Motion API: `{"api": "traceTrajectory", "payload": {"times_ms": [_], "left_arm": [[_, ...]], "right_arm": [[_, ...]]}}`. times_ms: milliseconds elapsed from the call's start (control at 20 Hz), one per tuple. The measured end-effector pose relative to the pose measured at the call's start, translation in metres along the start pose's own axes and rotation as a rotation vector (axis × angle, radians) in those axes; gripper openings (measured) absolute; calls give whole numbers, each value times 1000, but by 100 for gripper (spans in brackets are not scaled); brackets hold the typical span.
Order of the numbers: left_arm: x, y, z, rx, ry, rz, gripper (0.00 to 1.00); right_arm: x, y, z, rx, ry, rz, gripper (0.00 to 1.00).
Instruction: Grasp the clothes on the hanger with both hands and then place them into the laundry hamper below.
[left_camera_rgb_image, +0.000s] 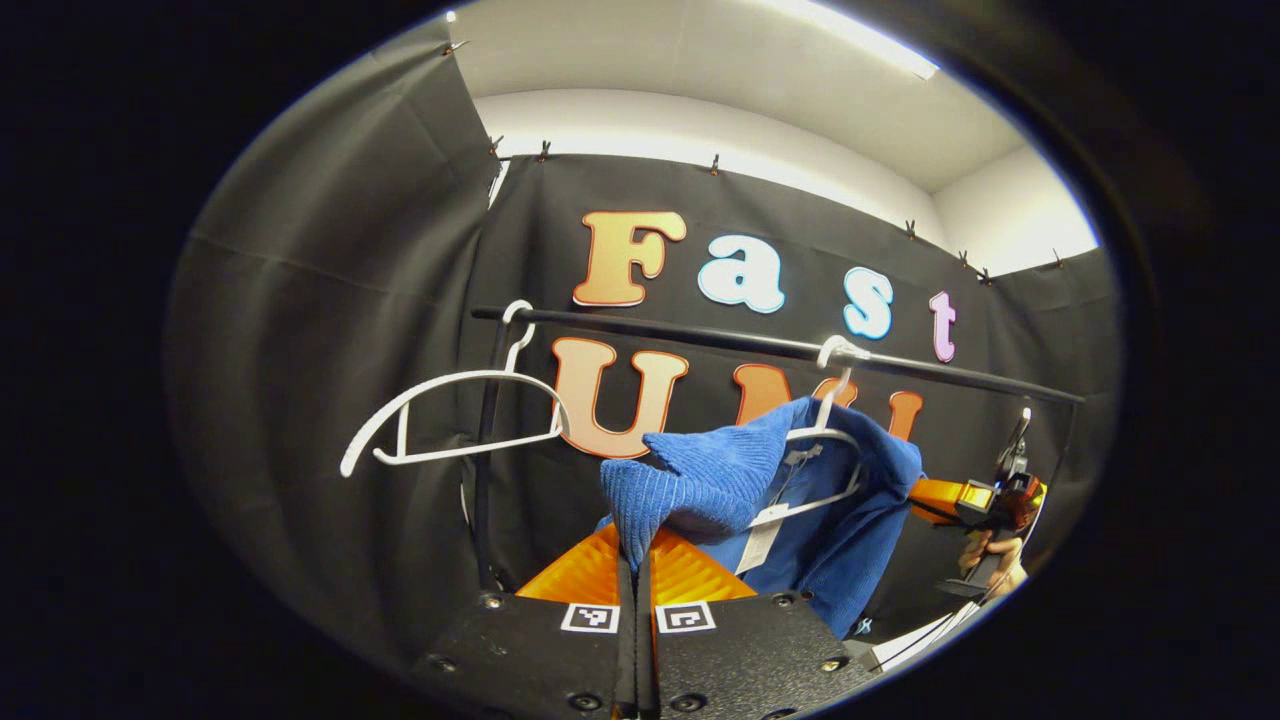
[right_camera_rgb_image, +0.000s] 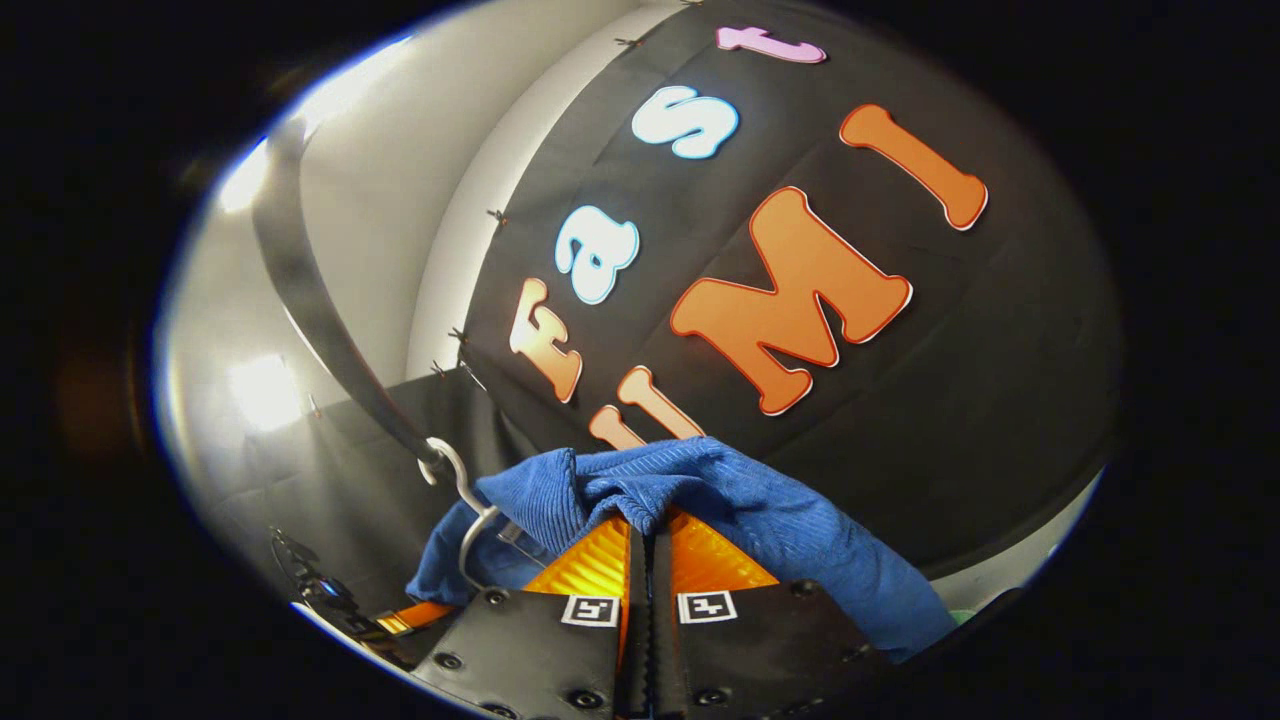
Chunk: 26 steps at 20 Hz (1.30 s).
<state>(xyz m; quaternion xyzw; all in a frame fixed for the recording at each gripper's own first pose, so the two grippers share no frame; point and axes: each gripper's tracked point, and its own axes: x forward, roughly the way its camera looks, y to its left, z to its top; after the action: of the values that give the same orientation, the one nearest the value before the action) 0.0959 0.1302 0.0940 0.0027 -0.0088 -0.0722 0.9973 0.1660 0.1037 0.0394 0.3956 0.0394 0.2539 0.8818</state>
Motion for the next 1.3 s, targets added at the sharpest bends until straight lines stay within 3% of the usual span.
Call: {"api": "traceTrajectory", "payload": {"times_ms": [350, 750, 1100, 1300], "left_arm": [[8, 27, 35, -79, -51, -14, 2], [32, 51, 59, -15, -87, -23, 0], [70, 65, 36, 13, -18, -55, 0], [97, 66, 10, -27, 41, -101, 0]], "right_arm": [[11, -6, 21, 19, -34, 8, 8], [26, -14, 45, 42, -79, 14, 8], [34, -21, 63, 77, -121, 14, 8], [37, -34, 70, 78, -140, -10, 8]]}}
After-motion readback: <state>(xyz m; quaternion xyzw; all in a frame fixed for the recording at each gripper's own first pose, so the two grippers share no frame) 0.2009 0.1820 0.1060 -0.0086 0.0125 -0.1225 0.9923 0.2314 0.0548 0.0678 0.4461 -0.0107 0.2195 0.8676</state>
